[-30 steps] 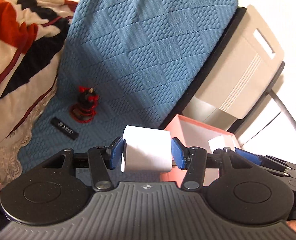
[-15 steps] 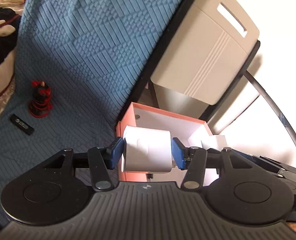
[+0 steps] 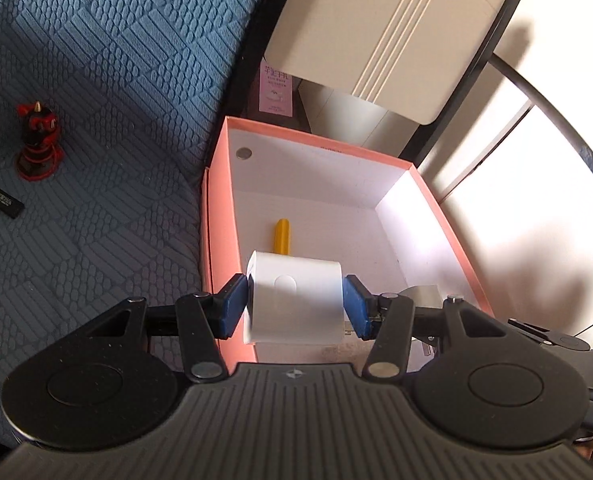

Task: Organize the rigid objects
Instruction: 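Lower both chargers into the pink box and open both grippers, then withdraw both open grippers from the box back toward the mat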

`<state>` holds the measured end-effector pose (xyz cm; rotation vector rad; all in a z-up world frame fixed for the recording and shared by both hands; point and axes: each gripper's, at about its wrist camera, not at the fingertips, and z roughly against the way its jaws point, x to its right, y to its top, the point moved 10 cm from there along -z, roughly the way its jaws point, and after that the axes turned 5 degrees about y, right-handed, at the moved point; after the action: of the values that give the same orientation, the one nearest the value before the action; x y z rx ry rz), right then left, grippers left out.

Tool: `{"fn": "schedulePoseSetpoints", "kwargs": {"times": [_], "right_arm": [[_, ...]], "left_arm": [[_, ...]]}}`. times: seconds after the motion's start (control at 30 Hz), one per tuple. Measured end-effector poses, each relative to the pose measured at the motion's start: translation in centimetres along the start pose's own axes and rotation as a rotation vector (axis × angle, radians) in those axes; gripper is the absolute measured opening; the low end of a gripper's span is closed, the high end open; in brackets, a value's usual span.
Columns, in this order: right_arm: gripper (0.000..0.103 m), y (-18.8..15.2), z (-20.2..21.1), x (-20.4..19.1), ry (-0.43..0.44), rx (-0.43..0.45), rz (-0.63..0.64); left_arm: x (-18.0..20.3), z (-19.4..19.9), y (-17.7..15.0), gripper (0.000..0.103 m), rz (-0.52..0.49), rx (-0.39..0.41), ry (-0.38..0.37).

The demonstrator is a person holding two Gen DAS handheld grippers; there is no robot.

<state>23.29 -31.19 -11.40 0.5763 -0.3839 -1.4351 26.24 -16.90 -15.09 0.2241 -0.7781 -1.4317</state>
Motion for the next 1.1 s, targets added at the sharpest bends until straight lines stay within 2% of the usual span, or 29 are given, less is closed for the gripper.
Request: {"fn": "schedulePoseSetpoints", "kwargs": {"times": [0.27, 0.47, 0.6, 0.8, 1.1], "right_arm": [[0.045, -3.4, -2.4, 2.5, 0.003, -0.076, -0.049], [0.045, -4.6, -3.5, 3.3, 0.017, -0.116, -0.068], [0.045, -4.6, -3.5, 3.5, 0.016, -0.122, -0.083], [0.045, -1.9, -1.9, 2.9, 0.023, -0.057, -0.08], [0.045, 1.6, 1.6, -1.3, 0.082, 0.048, -0.037]], "left_arm": [[1.3, -2.7, -2.1, 0.058, -0.039, -0.062, 0.023], [1.5, -3.6, -3.1, 0.059, -0.05, -0.096, 0.032], [1.5, -3.0, -2.6, 0.059, -0.061, -0.071, 0.046], [1.2, -0.7, -1.4, 0.059, -0.06, -0.027, 0.036], [-0.6, 5.4, 1.8, 0.059, -0.047, 0.105, 0.037]]}}
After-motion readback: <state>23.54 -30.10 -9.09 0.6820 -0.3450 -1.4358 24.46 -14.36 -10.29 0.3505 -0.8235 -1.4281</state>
